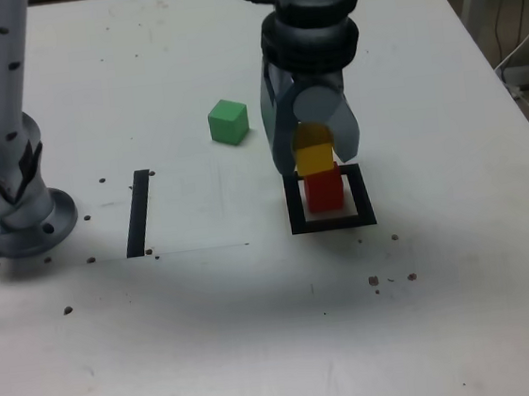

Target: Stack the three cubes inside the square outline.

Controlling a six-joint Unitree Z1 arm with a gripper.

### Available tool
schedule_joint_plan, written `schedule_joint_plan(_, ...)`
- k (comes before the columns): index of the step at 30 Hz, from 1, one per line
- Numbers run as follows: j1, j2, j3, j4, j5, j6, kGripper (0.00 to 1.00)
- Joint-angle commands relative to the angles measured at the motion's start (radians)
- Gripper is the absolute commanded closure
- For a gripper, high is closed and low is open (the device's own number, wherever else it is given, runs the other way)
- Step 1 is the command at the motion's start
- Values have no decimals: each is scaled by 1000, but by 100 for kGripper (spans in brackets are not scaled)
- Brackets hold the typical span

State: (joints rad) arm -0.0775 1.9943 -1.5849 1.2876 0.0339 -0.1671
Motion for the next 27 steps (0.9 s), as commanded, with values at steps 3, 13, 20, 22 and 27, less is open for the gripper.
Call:
schedule_joint_plan(3, -1, 18, -23, -3, -6, 1, 83)
schedule_joint_plan(13, -1, 37, -15, -15, -11, -5, 81)
schedule_joint_plan(20, 1, 41, -10, -24, -11, -6, 76)
schedule_joint_plan(22, 3, 45, -9, -26, -12, -6, 73)
schedule_joint_plan(27, 9, 49, -3, -30, -17, -1, 68)
